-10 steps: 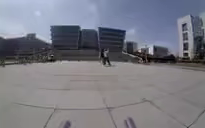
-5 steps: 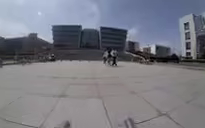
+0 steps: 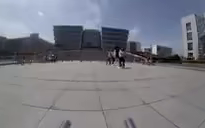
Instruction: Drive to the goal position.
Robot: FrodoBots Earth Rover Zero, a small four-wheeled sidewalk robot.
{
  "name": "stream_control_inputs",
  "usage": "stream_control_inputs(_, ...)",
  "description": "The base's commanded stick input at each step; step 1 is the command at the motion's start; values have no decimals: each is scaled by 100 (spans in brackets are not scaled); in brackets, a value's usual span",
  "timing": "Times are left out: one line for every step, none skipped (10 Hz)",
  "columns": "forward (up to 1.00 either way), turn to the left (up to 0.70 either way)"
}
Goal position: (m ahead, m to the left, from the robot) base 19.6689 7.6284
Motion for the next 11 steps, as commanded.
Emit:
stream_control_inputs(85,-34)
stream_control_inputs(85,-34)
stream_control_inputs(85,-34)
stream_control_inputs(85,-34)
stream_control_inputs(85,-27)
stream_control_inputs(85,-9)
stream_control_inputs(85,0)
stream_control_inputs(85,0)
stream_control_inputs(85,0)
stream_control_inputs(85,0)
stream_control_inputs(85,0)
